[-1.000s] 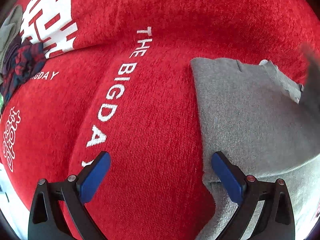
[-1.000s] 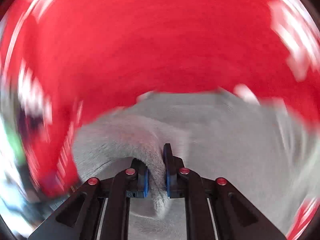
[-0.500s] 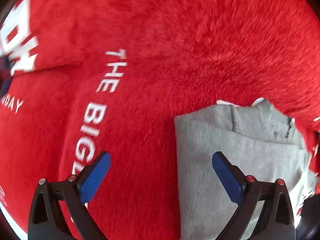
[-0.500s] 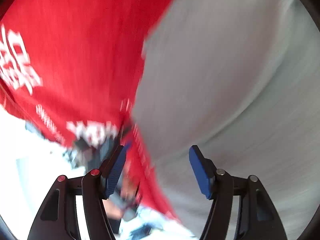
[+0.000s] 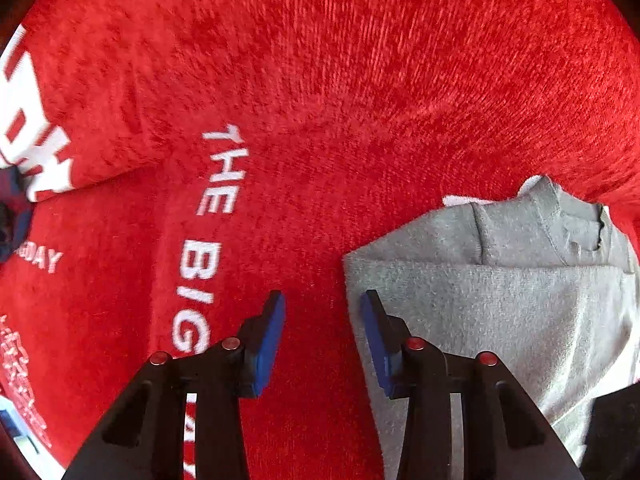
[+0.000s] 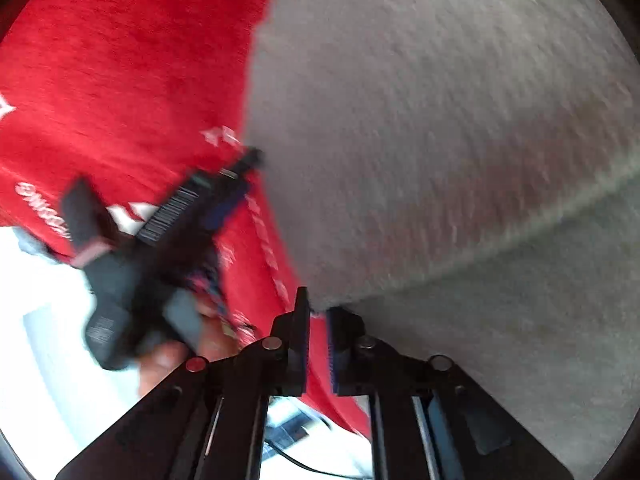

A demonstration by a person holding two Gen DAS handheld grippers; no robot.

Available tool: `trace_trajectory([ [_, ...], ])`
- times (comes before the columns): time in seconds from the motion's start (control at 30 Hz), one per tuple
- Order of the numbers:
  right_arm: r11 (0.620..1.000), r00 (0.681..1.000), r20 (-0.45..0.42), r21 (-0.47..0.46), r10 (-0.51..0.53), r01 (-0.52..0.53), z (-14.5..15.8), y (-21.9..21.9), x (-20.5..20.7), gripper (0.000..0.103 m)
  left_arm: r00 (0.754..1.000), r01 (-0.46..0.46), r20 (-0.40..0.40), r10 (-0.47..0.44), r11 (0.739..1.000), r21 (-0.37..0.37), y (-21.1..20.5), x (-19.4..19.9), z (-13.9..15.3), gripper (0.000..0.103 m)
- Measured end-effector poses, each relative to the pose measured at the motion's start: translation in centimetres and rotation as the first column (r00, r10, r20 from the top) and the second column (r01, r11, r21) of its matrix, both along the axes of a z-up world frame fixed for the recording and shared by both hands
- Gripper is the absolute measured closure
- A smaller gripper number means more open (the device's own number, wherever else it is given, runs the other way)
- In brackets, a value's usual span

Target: Fold small clothes

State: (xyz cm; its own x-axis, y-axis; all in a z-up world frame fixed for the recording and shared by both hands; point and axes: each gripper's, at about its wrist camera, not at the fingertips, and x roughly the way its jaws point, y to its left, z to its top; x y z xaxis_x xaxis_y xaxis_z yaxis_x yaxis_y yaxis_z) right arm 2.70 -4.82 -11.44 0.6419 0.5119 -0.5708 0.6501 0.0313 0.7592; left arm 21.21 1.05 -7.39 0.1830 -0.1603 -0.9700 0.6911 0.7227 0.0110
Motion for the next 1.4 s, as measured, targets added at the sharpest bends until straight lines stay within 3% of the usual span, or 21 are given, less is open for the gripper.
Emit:
trace_trajectory([
  [0.03,0.999,1.000,-0.004,-0.049,0.018,-0.018,1.1,-0.8,-0.9,0.074,1.000,-0.002,0.016,0.001,1.000,0.004,0.0,-0.2,0.5,0.060],
  [0.07,0.994,1.000,0.003,-0.107,0.010,-0.010,2.5,-2.0,-2.3,0.041,1.000,-0.001,0.028,0.001,1.000,0.000,0.0,-0.8,1.1,0.060],
  [0.1,0.987,1.000,0.014,-0.156,-0.020,0.022,3.5,-3.3,-3.9,0.023,0.999,0.000,0.032,0.000,1.000,-0.015,0.2,-1.3,1.8,0.060],
  [0.17,0.957,0.995,-0.023,-0.277,-0.099,0.089,5.1,-6.4,-7.9,0.023,0.999,-0.005,0.040,0.006,1.000,-0.026,0.5,-2.4,2.8,0.057],
  [0.23,0.921,0.973,-0.085,-0.350,-0.214,0.172,5.7,-10.4,-11.3,0.023,0.998,-0.017,0.058,0.018,0.999,-0.029,0.5,-3.7,3.7,0.038],
  [0.27,0.912,0.959,-0.104,-0.351,-0.262,0.212,5.6,-11.8,-12.4,0.024,0.998,-0.018,0.063,0.020,0.999,-0.043,0.4,-4.5,4.1,0.038],
  [0.33,0.900,0.925,-0.138,-0.317,-0.355,0.298,4.1,-14.7,-14.1,0.035,0.998,-0.010,0.055,0.014,0.998,-0.058,-0.2,-5.5,4.6,0.038],
  [0.37,0.893,0.906,-0.152,-0.296,-0.396,0.340,3.3,-16.1,-14.9,0.058,0.999,-0.007,0.051,0.010,0.998,-0.056,-0.5,-6.2,4.6,0.038],
  [0.4,0.891,0.900,-0.162,-0.294,-0.404,0.346,2.0,-16.9,-15.1,0.096,0.999,-0.004,0.051,0.006,0.999,-0.047,-1.0,-7.0,4.4,0.038],
  [0.53,0.896,0.930,-0.203,-0.390,-0.307,0.210,2.4,-17.6,-14.3,0.097,0.997,0.019,0.072,-0.023,0.999,0.049,-1.0,-7.8,1.1,0.037],
  [0.6,0.906,0.929,-0.241,-0.385,-0.280,0.174,1.2,-17.2,-14.9,0.097,0.996,0.025,0.085,-0.028,0.999,0.041,-0.4,-8.4,0.7,0.037],
  [0.73,0.901,0.915,-0.232,-0.366,-0.330,0.232,1.1,-16.5,-16.7,0.096,0.995,0.034,0.087,-0.040,0.997,0.074,-0.2,-8.8,1.4,0.037],
  [0.83,0.915,0.923,-0.222,-0.328,-0.315,0.234,2.2,-16.5,-18.9,0.092,0.996,0.057,0.068,-0.063,0.995,0.087,-0.4,-10.0,2.3,0.037],
  [0.87,0.920,0.927,-0.208,-0.311,-0.312,0.240,2.4,-16.4,-19.6,0.082,0.996,0.066,0.062,-0.071,0.994,0.084,-0.5,-10.5,2.6,0.037],
  [0.9,0.921,0.930,-0.191,-0.296,-0.315,0.252,2.7,-16.2,-20.4,0.058,0.995,0.076,0.052,-0.080,0.994,0.078,-0.6,-11.0,3.0,0.037],
  [0.97,0.921,0.935,-0.154,-0.284,-0.318,0.266,4.0,-15.7,-22.9,0.031,0.995,0.101,0.018,-0.103,0.993,0.067,-1.0,-12.5,3.7,0.037],
  [1.17,0.930,0.944,-0.173,-0.293,-0.281,0.223,5.5,-15.0,-25.3,0.031,0.980,0.177,-0.097,-0.171,0.983,0.053,-3.2,-17.4,4.7,0.037],
  [1.37,0.925,0.933,-0.167,-0.267,-0.319,0.268,5.9,-15.0,-29.1,0.027,0.948,0.231,-0.231,-0.219,0.973,0.027,-5.4,-22.6,4.4,0.036],
  [1.4,0.922,0.930,-0.161,-0.267,-0.330,0.281,6.0,-15.1,-29.8,0.024,0.945,0.240,-0.232,-0.230,0.971,0.013,-5.8,-23.6,4.6,0.018],
])
